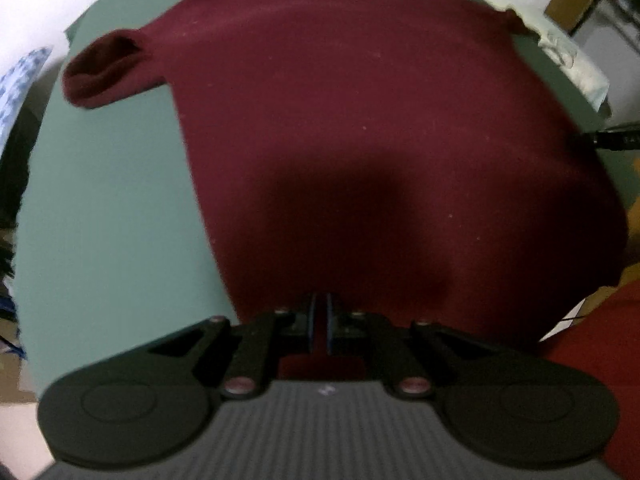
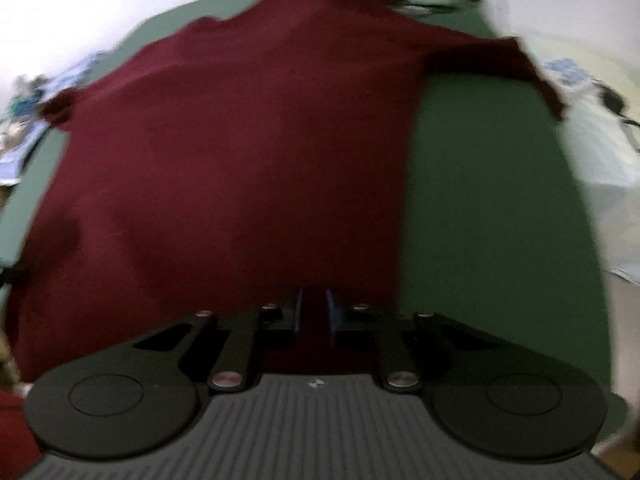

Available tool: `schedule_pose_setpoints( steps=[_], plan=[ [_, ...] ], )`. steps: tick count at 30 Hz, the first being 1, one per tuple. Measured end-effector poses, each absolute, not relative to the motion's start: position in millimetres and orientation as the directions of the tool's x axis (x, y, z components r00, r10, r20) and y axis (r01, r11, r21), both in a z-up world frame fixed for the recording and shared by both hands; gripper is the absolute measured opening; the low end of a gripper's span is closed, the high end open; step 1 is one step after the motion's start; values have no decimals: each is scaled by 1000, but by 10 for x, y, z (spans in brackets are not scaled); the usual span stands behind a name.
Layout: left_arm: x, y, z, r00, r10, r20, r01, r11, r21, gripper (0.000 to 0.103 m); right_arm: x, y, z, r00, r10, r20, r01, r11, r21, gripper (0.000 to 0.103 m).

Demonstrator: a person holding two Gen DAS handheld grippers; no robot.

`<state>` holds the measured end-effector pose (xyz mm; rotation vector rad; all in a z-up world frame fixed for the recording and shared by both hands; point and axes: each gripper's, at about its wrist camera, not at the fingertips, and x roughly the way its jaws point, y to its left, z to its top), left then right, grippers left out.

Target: Fold clothes

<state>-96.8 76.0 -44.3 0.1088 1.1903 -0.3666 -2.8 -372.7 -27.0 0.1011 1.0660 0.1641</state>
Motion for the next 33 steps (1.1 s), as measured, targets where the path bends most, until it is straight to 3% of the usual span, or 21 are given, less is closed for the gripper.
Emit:
schedule_pose_setpoints(
  steps=[6,8,11,16,18,19,20,24,26,28,30,33],
  plan=[
    [-947,774,-393,375,-221,-900,287,951,-114,1,285,-3286,-312,427,265,-865,-220,958,185,19],
    [-889,865,-340,416,-203,-887,246,964,-105,9,390,-3196,-357,447,187,-875,-228,969,90,15],
    [-690,1151,-261,491,-166,-855,137,984,-112,9,616,-3112,-283,485,137,-864,-202,978,41,19],
    [-324,1434,-203,580,-75,-811,-35,993,-116,9,1290,-2368,130,582,330,-743,-375,920,114,20],
    [-289,1395,-247,593,-33,-805,-45,996,-74,15,1439,-1903,328,585,438,-683,-521,848,97,26],
    [-298,1368,-276,590,-22,-807,-39,998,-56,27,1497,-1643,381,581,477,-659,-586,807,68,31],
    [-304,1334,-315,586,-15,-810,-30,999,-40,32,1550,-1366,412,576,510,-639,-645,764,28,34],
    [-451,1384,-403,593,-68,-802,-3,996,-86,35,1781,-419,350,443,635,-633,-829,558,-21,32],
    [-609,1466,-400,601,-85,-795,-11,993,-115,41,1807,-35,187,399,626,-670,-859,511,-34,31],
    [-773,1527,-407,597,-90,-797,-22,991,-129,41,1833,350,25,355,614,-706,-886,461,-44,31],
    [-908,1585,-418,596,-87,-799,-27,991,-128,42,1839,571,-191,415,563,-715,-874,465,-141,32],
    [-1014,1671,-445,588,-87,-804,-33,991,-131,55,1871,798,-481,503,486,-715,-837,481,-262,33]
  ],
)
